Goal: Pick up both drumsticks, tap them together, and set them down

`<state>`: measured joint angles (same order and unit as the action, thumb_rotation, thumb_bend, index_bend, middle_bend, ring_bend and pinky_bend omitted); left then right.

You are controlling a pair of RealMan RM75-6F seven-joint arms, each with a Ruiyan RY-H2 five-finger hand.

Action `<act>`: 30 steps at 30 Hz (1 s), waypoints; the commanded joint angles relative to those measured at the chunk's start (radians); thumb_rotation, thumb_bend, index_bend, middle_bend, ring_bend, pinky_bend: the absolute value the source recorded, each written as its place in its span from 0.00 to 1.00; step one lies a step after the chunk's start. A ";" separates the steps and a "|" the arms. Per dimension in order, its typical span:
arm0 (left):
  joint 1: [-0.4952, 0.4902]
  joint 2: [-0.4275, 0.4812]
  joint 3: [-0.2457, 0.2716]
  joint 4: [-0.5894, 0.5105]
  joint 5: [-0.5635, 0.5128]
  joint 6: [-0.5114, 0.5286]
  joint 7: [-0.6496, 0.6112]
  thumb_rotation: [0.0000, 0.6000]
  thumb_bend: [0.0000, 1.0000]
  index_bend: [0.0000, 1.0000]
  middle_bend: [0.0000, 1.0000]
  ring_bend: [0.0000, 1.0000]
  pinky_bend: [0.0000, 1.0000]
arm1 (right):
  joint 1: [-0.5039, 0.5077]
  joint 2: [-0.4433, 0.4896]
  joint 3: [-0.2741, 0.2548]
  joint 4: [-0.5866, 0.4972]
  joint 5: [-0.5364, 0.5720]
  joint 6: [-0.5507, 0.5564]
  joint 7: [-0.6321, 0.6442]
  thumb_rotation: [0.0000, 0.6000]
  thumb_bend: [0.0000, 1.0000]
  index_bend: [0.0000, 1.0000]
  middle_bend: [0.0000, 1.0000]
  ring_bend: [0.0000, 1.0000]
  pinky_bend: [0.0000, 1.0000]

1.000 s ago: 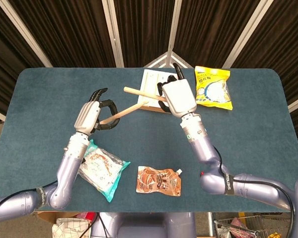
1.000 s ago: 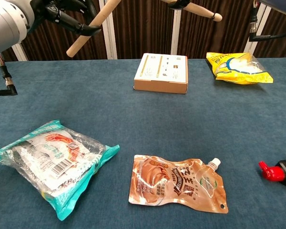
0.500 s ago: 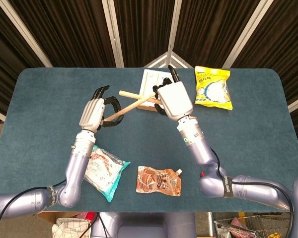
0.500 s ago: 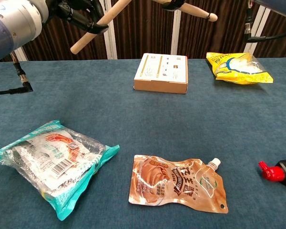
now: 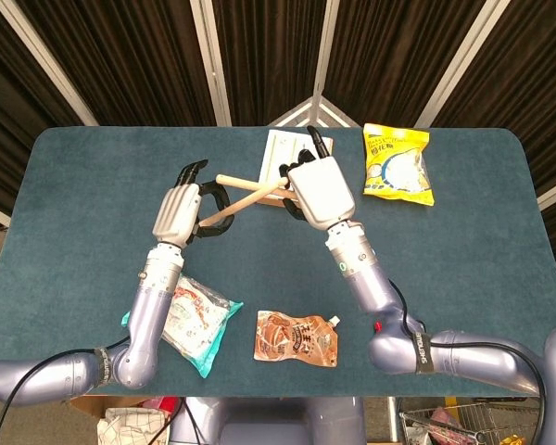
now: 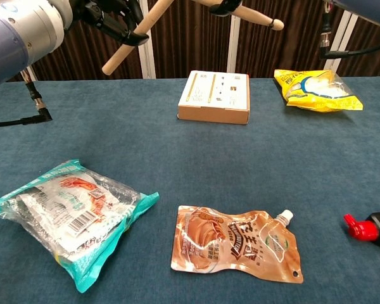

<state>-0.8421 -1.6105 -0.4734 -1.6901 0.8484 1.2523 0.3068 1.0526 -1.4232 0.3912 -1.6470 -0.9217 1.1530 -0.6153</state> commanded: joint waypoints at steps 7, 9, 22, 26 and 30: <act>0.005 0.003 0.001 0.006 -0.001 0.002 -0.011 1.00 0.42 0.62 0.59 0.08 0.00 | 0.001 -0.002 -0.002 -0.011 -0.007 0.008 -0.003 1.00 0.45 0.76 0.66 0.37 0.00; 0.006 0.005 0.002 0.009 -0.003 0.000 -0.013 1.00 0.42 0.62 0.59 0.08 0.00 | 0.001 -0.001 -0.001 -0.014 -0.004 0.009 -0.006 1.00 0.45 0.76 0.66 0.36 0.00; 0.026 0.049 0.039 -0.030 0.023 -0.032 -0.021 1.00 0.42 0.62 0.59 0.08 0.00 | -0.010 0.010 0.001 -0.014 0.015 0.020 -0.004 1.00 0.45 0.76 0.66 0.37 0.00; 0.077 0.150 0.097 -0.079 0.096 -0.044 -0.025 1.00 0.42 0.63 0.59 0.08 0.00 | -0.039 0.023 -0.010 0.010 0.022 0.025 0.023 1.00 0.45 0.76 0.66 0.37 0.00; 0.151 0.277 0.164 -0.070 0.193 -0.040 -0.051 1.00 0.42 0.63 0.59 0.08 0.00 | -0.081 0.027 -0.040 0.057 -0.004 0.028 0.083 1.00 0.45 0.76 0.66 0.37 0.00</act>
<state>-0.7374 -1.3983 -0.3533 -1.7584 0.9857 1.2135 0.2724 0.9901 -1.3992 0.3666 -1.6115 -0.9121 1.1780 -0.5522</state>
